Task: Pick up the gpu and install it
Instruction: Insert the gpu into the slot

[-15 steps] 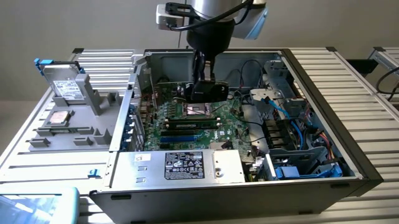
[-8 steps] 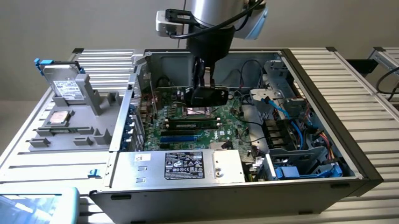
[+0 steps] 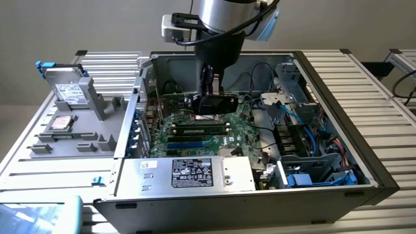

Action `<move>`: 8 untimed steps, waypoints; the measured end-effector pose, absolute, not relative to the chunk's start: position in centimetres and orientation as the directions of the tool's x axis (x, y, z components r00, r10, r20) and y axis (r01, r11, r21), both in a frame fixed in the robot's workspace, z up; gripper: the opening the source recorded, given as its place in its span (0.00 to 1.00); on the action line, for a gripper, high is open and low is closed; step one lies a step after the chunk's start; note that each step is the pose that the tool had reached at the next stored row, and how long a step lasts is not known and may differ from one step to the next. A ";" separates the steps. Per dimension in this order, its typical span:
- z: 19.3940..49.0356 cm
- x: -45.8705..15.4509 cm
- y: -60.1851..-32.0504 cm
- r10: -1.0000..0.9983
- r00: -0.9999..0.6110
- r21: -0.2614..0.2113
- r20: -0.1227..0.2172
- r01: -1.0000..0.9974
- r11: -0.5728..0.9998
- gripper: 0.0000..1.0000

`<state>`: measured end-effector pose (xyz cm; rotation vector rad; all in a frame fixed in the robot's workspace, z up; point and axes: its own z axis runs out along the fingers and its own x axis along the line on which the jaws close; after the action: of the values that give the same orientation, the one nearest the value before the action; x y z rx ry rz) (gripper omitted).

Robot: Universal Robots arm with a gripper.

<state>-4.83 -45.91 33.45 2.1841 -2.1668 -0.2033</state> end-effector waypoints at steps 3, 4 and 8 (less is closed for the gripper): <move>33.0 -5.0 -46.1 -0.999 0.005 0.133 -0.053 -0.991 -0.012 0.29; 32.8 -5.1 -46.1 -0.999 0.005 0.133 -0.053 -0.991 -0.012 0.29; 32.1 -5.2 -46.2 -0.999 0.005 0.133 -0.053 -0.991 -0.012 0.29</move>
<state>-5.16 -46.23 32.08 2.1849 -2.1672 -0.2031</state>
